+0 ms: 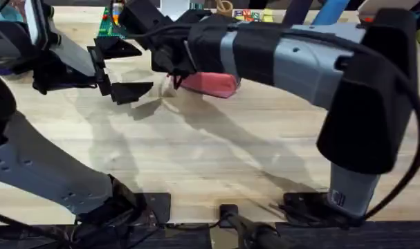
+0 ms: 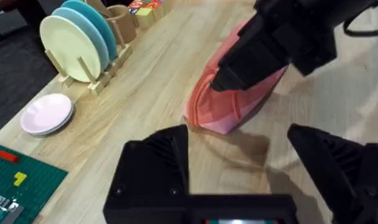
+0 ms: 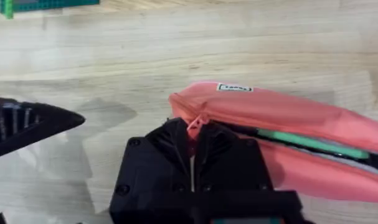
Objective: Unzip the bag, pick up the pens from the table one at a time and place them inside, then zip the bag closed.
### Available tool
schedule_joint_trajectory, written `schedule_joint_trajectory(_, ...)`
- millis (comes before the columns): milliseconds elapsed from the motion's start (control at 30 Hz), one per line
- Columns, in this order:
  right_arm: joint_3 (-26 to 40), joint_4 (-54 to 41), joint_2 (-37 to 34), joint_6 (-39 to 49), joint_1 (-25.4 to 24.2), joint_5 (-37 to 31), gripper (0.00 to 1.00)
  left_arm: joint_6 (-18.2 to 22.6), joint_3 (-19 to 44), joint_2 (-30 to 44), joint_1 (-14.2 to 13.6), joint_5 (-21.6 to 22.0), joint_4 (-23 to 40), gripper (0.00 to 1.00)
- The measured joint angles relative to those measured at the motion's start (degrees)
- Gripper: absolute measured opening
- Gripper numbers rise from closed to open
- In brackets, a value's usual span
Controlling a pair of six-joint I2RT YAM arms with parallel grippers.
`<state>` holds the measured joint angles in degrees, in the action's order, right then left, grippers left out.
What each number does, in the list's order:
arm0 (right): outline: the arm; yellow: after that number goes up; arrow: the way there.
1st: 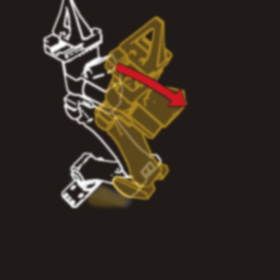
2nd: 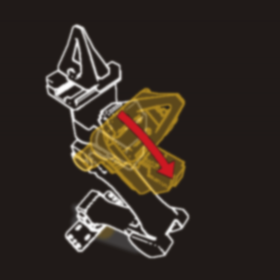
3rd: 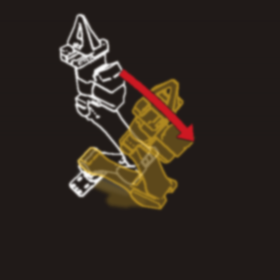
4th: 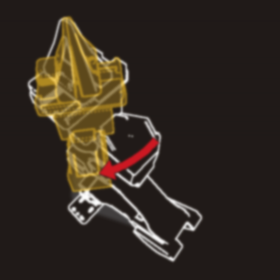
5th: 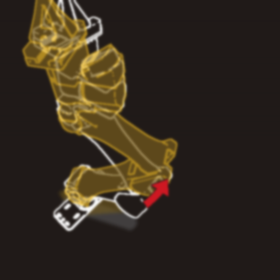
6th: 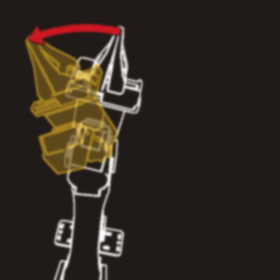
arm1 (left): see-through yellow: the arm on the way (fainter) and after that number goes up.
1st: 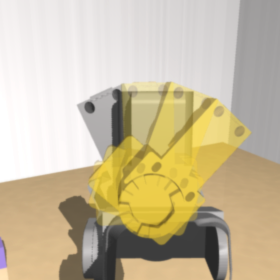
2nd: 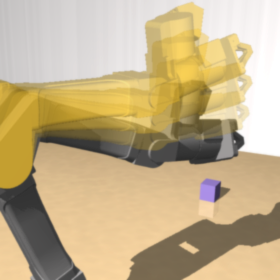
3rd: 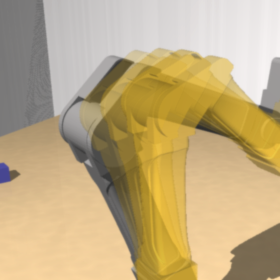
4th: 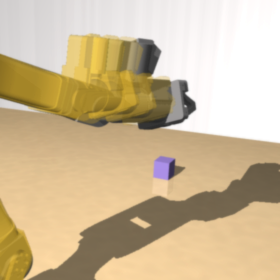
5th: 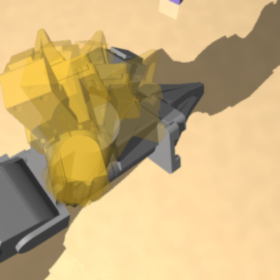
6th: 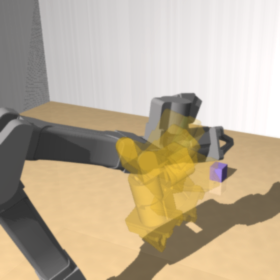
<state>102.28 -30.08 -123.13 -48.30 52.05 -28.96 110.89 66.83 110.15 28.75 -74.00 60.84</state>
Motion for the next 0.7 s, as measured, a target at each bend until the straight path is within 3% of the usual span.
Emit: schedule_joint_trajectory(700,0.0,-3.8,4.7,0.6,0.1,3.3,0.031,0.0,0.0,0.0,0.0,0.0,0.0,0.993)
